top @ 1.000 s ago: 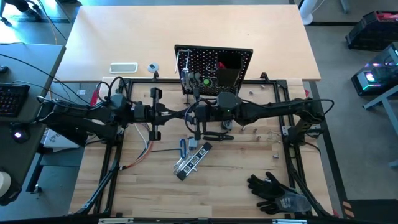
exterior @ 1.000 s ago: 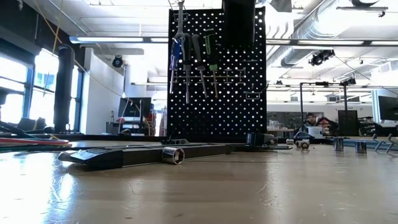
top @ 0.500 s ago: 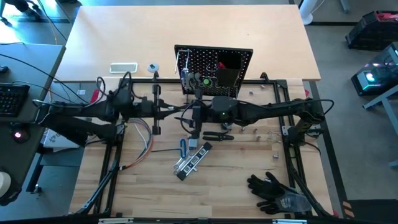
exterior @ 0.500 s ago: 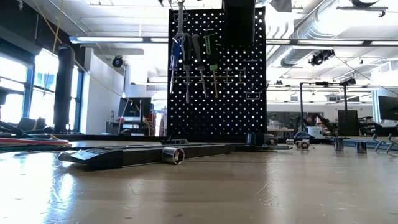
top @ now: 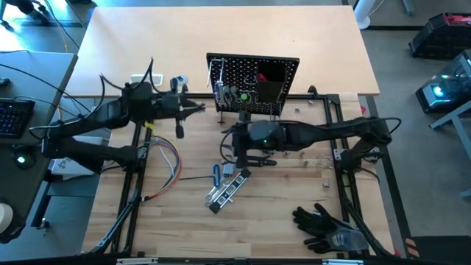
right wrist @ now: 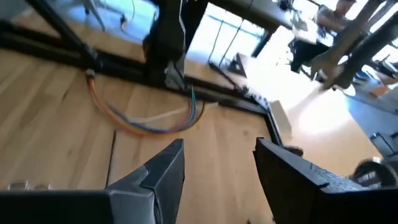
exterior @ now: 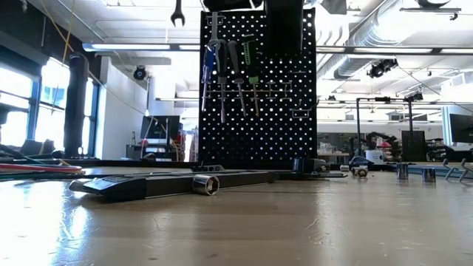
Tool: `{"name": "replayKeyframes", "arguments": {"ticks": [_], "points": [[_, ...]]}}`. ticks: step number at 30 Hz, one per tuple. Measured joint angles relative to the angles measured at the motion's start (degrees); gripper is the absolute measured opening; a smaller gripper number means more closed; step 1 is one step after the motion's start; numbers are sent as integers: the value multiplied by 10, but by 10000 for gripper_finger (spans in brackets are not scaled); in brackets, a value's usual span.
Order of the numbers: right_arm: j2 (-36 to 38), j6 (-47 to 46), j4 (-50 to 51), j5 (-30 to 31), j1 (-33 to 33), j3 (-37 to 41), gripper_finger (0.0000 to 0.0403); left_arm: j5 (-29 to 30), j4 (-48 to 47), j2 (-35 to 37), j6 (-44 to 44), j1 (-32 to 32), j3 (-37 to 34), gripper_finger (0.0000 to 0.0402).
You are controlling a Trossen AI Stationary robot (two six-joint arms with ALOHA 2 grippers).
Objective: Hang tools onto peg board
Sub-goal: Hang the wrench on the peg board
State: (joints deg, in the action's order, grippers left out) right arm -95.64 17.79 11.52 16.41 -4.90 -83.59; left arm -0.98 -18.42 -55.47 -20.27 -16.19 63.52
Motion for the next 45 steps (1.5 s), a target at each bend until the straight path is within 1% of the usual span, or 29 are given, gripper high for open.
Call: {"name": "replayKeyframes", "arguments": {"ticks": [7, 10, 13, 17, 22, 28, 36, 40, 45], "points": [[8, -27, 59, 8, -19, 0, 188, -85, -11, -44, 10, -79, 4, 4], [8, -39, 70, 8, -23, 0, 188, -109, -14, -66, 19, -106, 7, 4], [8, -44, 82, 8, -27, 0, 188, -121, -13, -85, 22, -121, 21, 4], [8, -45, 95, 11, -29, 0, 188, -136, -9, -101, 21, -129, 44, 4], [8, -44, 101, 21, -30, 0, 188, -138, -12, -115, 19, -133, 61, 4], [8, -40, 107, 21, -30, 0, 188, -139, -13, -116, 17, -136, 62, 4], [8, -39, 110, 21, -30, 0, 188, -141, -14, -115, 20, -158, 62, 4], [8, -39, 110, 21, -30, 0, 188, -171, -14, -115, 22, -164, 62, 4], [8, -39, 112, 21, -30, 0, 188, -172, -19, -115, 22, -150, 62, 4]]}}
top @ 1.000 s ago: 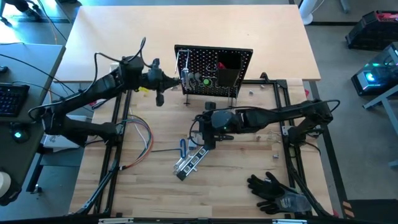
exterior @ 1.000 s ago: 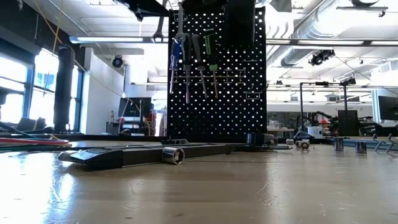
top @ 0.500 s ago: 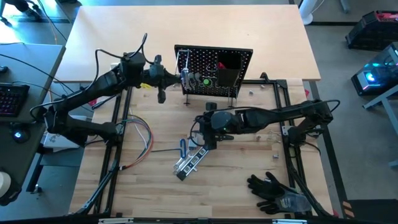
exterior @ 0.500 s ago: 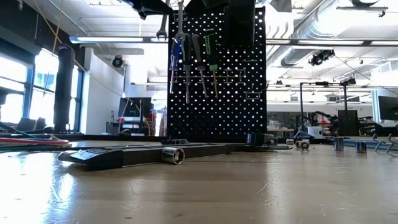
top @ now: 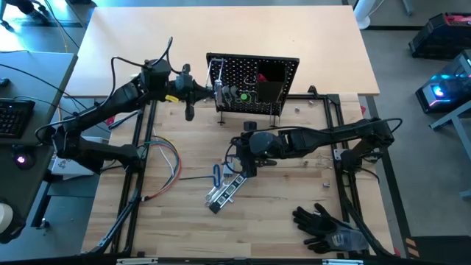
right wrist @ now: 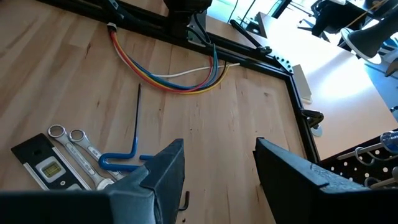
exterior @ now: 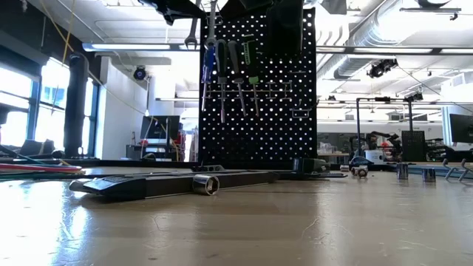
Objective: Hang tools onto peg board
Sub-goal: Hang the wrench on the peg board
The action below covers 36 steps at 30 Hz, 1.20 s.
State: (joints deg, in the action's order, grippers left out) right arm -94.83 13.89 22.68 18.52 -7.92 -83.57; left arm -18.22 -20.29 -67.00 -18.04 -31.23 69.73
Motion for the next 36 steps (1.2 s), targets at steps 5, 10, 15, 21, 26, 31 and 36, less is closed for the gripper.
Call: {"name": "replayKeyframes", "arguments": {"ticks": [5, 10, 15, 21, 26, 31, 36], "points": [[0, 0, 2, 5, 0, 0, 188, 0, -8, 0, 0, 26, 0, 4], [0, 0, 2, 6, 0, 0, 188, 8, -12, 3, -1, 39, 0, 4], [0, -1, 7, 6, 0, 0, 188, 27, -17, 11, -5, 31, 0, 4], [0, -1, 10, 6, 0, 0, 188, 27, -18, 18, -6, 20, 0, 4], [0, -2, 10, 6, 0, 0, 188, 24, -18, 17, -6, 3, 0, 4], [0, -1, 4, 6, 0, 0, 188, 22, -11, 10, -5, -9, 0, 4], [0, 0, -3, 6, 0, 0, 188, 17, 8, -9, -6, -21, 0, 4]]}}
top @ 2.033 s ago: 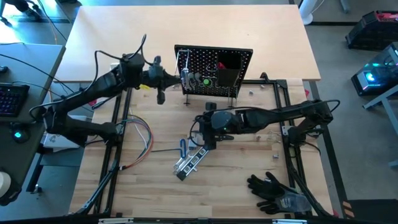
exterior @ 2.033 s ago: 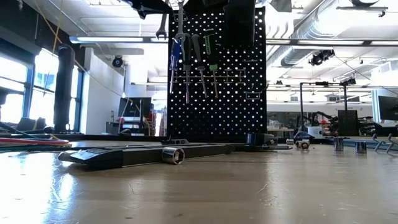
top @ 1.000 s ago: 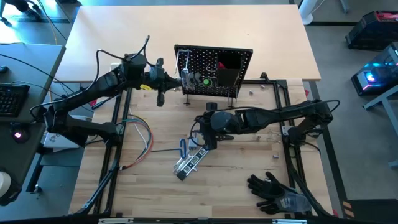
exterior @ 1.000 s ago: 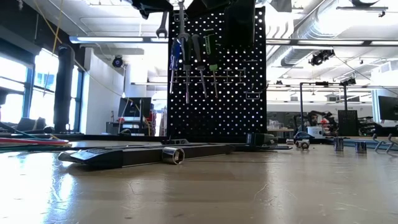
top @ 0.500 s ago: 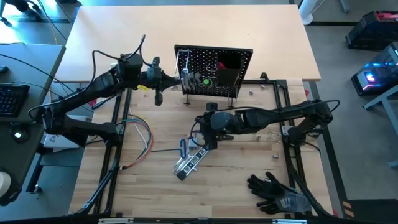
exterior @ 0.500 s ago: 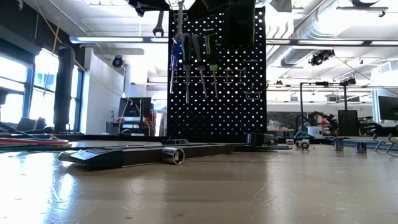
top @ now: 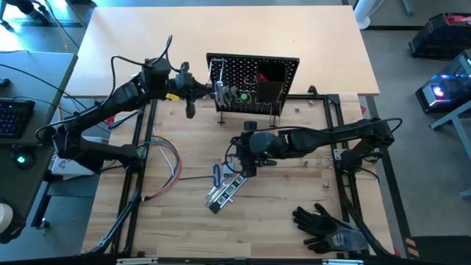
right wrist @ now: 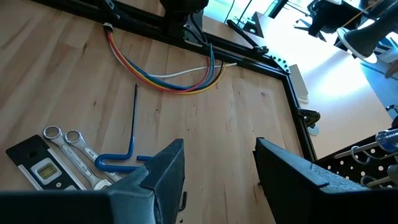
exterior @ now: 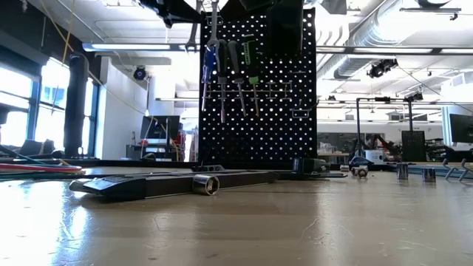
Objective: Hang tools onto peg board
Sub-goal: Hang the wrench on the peg board, then put the spirit level into the black bin on the peg board
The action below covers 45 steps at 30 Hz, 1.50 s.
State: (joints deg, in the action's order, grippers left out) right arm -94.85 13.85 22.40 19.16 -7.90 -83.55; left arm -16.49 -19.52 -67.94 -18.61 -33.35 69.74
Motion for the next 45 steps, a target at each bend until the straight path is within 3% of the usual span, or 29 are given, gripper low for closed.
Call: {"name": "replayKeyframes", "arguments": {"ticks": [10, 20, 29, 39, 45], "points": [[0, -1, 5, 0, 0, 0, 188, 0, 47, -23, 4, -40, 0, 19], [0, -2, 24, 19, 4, 0, 188, -3, 10, -26, 0, -45, 0, 127], [0, -52, 129, 23, 21, 0, 188, 30, -87, -1, 1, -45, 0, 224], [0, -121, 255, -6, 40, 2, 188, 56, -203, 62, 27, -44, 0, 232], [0, -136, 207, -63, 50, 86, 188, 57, -226, 106, 46, -37, -60, 232]]}}
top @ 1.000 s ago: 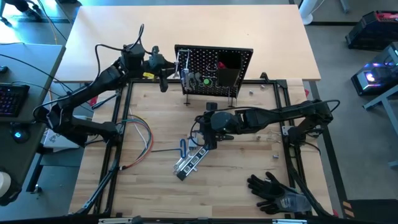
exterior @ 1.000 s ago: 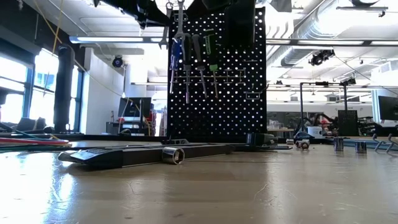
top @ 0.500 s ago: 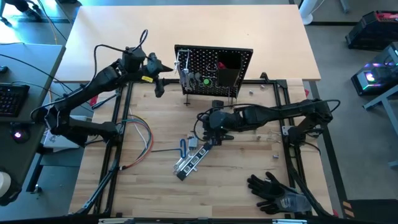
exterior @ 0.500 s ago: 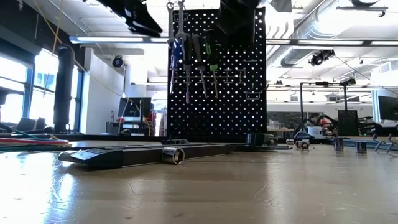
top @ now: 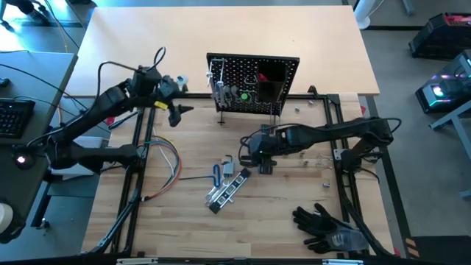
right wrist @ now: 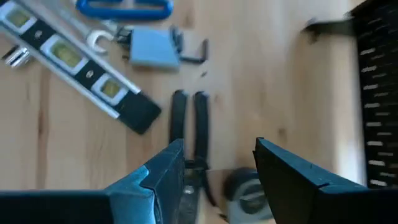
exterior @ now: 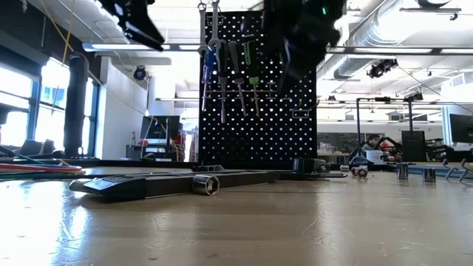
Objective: Hang tools onto peg board
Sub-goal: Put the spirit level into the black bin on the peg board
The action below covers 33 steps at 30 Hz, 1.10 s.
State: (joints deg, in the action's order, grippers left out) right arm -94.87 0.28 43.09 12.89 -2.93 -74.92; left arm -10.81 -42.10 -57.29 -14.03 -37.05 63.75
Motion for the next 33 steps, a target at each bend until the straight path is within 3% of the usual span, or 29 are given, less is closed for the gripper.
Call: {"name": "replayKeyframes", "arguments": {"ticks": [7, 14, 23, 33], "points": [[0, -35, -59, -12, 19, 112, 188, -7, 34, 60, 29, 9, -107, 232], [0, -43, -107, -46, 25, 168, 188, -8, 104, 100, 87, 58, -215, 232], [0, -9, -273, -128, 9, 204, 188, -8, 274, 106, 190, 162, -351, 232], [0, 74, -443, -169, -26, 204, 188, -8, 455, 100, 275, 280, -454, 232]]}}
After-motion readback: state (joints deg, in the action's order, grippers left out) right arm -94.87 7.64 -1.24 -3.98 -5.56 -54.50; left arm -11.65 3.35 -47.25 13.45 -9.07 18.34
